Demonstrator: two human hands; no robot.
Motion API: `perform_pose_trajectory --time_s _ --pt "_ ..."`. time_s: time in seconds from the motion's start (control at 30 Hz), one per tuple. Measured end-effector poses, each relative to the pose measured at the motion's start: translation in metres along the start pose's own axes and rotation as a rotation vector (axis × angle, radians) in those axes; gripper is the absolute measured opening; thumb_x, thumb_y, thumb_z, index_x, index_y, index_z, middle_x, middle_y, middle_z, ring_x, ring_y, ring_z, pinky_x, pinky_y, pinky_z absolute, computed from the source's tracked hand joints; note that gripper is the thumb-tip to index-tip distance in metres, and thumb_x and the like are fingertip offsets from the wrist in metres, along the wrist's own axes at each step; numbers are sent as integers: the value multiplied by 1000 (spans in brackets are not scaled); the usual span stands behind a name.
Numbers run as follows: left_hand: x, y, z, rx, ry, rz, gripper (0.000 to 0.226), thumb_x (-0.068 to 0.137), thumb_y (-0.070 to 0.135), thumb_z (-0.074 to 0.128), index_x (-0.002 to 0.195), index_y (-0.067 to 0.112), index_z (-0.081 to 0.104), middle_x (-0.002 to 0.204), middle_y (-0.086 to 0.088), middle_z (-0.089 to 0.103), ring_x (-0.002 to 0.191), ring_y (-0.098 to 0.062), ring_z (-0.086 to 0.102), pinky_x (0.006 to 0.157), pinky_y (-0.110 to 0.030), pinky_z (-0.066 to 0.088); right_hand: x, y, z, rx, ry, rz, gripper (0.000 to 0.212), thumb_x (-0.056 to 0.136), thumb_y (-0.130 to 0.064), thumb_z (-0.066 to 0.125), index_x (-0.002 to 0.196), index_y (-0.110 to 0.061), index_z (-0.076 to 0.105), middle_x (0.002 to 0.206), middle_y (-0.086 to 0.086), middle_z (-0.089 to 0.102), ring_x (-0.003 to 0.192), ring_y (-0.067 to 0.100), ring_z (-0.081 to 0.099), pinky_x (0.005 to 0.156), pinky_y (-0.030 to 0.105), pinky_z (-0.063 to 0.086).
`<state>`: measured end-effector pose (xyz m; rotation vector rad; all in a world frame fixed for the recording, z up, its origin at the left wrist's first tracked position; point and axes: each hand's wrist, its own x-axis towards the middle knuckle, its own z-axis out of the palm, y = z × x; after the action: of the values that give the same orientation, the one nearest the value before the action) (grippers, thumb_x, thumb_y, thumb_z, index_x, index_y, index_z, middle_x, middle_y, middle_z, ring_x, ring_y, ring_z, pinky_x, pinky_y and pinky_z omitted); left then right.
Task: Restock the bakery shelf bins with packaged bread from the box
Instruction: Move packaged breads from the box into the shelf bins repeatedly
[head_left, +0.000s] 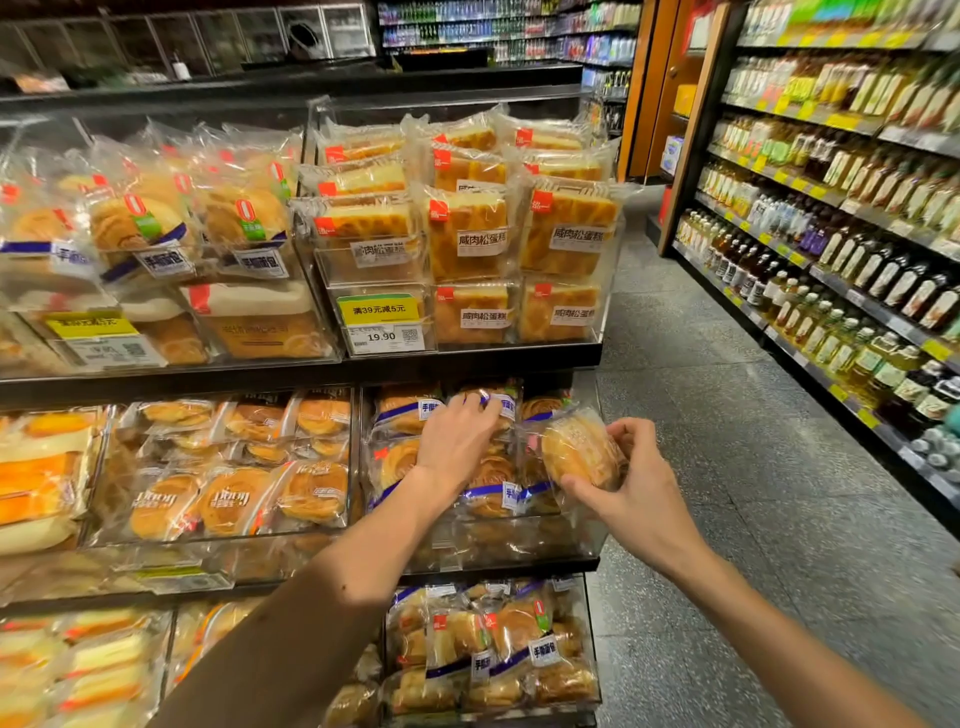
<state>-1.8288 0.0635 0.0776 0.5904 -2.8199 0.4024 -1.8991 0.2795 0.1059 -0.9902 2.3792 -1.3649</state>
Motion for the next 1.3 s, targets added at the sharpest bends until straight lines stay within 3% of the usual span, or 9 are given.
perform_pose_trajectory --time_s 0.1,0.27,0.5,0.6,0.77,0.93,1.07,1.17,1.3 --pt "4 0 1 97 26 -28 28 96 14 58 124 12 60 104 -9 68 92 -27 61 65 -35 44 5 2 -1 134 -28 104 49 80 -27 81 113 -22 46 109 -10 55 95 5 57 70 18 51" --pt "-17 -8 -3 71 108 12 39 101 35 50 134 14 55 112 -8 67 98 -25 62 78 -36 49 13 9 -5 543 -40 327 33 87 -18 74 112 -9 56 117 20 63 92 30 67 86 54 58" --pt "-60 -43 9 -11 141 167 43 97 50 43 105 19 72 104 -5 68 98 -23 62 77 -39 53 16 9 -22 944 -272 578 25 93 -26 58 109 -12 70 119 23 64 102 38 67 81 54 60" --pt "-63 -28 -19 -406 69 48 51 99 58 36 122 22 64 118 5 62 112 -14 55 93 -35 45 15 2 -19 1007 -427 637 36 92 -27 54 66 -16 76 110 22 69 100 39 67 79 58 59" --pt "-68 8 -69 -1399 -271 -229 47 89 52 58 130 28 54 102 20 67 98 0 63 88 -24 48 13 -5 -12 983 -625 699 53 85 -38 60 125 -3 60 123 32 63 98 43 70 74 54 61" --pt "-89 22 -62 -1535 -314 -302 30 87 36 72 111 40 54 106 11 72 99 -3 68 86 -22 53 -1 -2 -7 1002 -601 773 76 89 -71 43 128 -9 60 126 30 62 92 44 72 68 54 62" --pt "-94 25 -53 -1539 -281 -547 60 83 47 74 128 31 37 114 -2 68 94 -19 72 82 -39 60 -16 -5 -2 892 -301 536 68 77 -49 69 128 -11 46 120 21 64 94 35 73 71 47 63" --pt "-87 28 -49 -1458 -264 -617 61 84 49 73 123 26 34 121 -3 61 91 -21 72 73 -30 61 -24 -4 1 446 -193 256 80 61 -31 88 127 -20 44 121 3 61 99 18 69 77 34 61" --pt "-68 38 -45 -1523 -315 -617 53 82 49 75 118 27 42 119 -6 64 90 -19 73 84 -45 60 -18 5 9 -70 -79 -8 70 71 -35 88 130 -19 56 118 -3 60 104 13 61 89 28 51"
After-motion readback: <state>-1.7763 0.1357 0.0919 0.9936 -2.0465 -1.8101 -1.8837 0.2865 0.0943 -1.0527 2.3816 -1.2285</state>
